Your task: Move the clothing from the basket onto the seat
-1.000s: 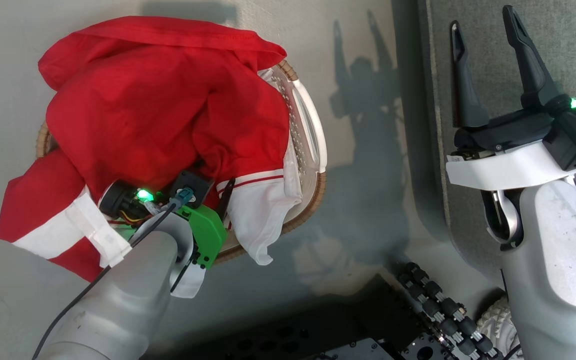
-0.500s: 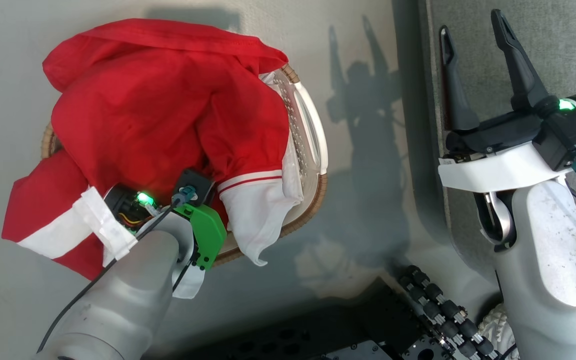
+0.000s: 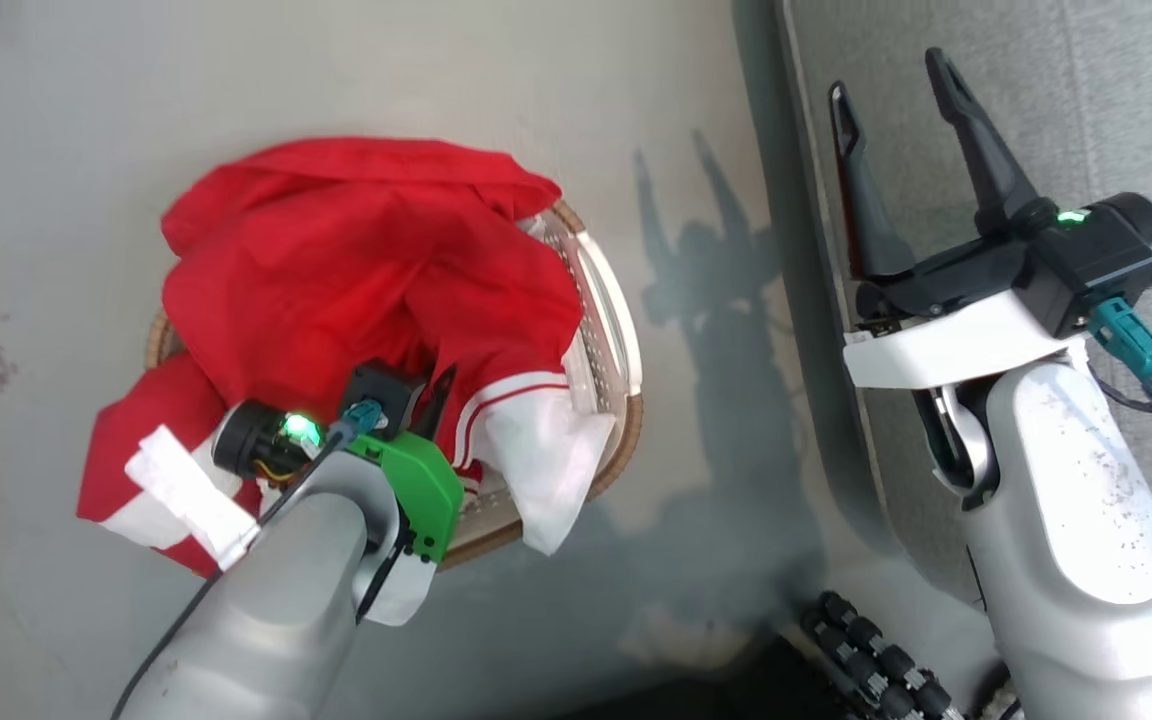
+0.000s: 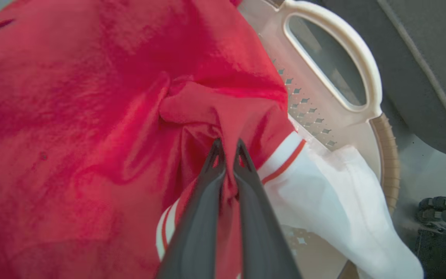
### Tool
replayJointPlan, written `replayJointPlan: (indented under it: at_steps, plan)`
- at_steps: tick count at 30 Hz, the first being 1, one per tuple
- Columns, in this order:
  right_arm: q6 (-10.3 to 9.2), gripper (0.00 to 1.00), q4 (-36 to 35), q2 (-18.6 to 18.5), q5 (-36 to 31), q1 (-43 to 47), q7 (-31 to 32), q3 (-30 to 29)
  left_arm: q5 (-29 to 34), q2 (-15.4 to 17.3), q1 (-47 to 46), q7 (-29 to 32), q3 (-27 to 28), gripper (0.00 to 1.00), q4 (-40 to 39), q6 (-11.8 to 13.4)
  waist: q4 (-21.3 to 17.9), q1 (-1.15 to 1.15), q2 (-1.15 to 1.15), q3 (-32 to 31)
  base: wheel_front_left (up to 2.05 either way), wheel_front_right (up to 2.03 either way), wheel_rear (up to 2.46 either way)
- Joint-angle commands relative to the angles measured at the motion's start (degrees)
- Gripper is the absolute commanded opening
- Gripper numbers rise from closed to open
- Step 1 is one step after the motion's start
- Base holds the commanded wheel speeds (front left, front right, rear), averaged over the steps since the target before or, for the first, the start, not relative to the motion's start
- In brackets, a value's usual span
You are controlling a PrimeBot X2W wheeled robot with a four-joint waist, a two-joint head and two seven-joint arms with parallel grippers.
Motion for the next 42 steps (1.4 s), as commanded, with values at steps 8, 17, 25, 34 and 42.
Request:
replayJointPlan:
  at_steps: [8, 17, 25, 34, 42]
  plan:
    - [-0.04, 1.0, 2.8, -0.2, 0.7, 3.1, -0.1, 0.1, 2.1, -0.5, 7.0, 0.0, 6.3, 0.0, -6.1, 0.3, 3.6, 0.0, 0.0, -13.5, 0.0, 0.0, 0.0]
    - [-0.04, 1.0, 6.1, -0.2, 1.0, 6.8, -0.1, -0.2, 5.8, -1.8, 14.2, 0.0, 14.0, 0.0, -15.8, -0.1, 6.8, 0.0, 0.0, -23.1, 0.0, 0.0, 0.0]
    - [-0.04, 1.0, 7.5, -0.2, 0.9, 10.5, -0.1, -0.8, 9.6, -3.1, 17.8, 0.0, 19.6, 0.0, -26.2, -0.4, 9.1, 0.0, 0.0, -29.0, 0.0, 0.0, 0.0]
    - [-0.04, 1.0, 8.7, -0.2, 1.6, 13.6, -0.1, -0.3, 11.1, -3.9, 19.0, 0.0, 24.0, 0.0, -35.7, -0.5, 9.6, 0.0, 0.0, -33.6, 0.0, 0.0, 0.0]
    - [-0.04, 1.0, 9.4, -0.2, 1.8, 16.6, -0.1, 0.0, 11.0, -4.2, 17.5, 0.0, 25.0, 0.0, -41.4, -0.5, 9.4, 0.0, 0.0, -37.1, 0.0, 0.0, 0.0]
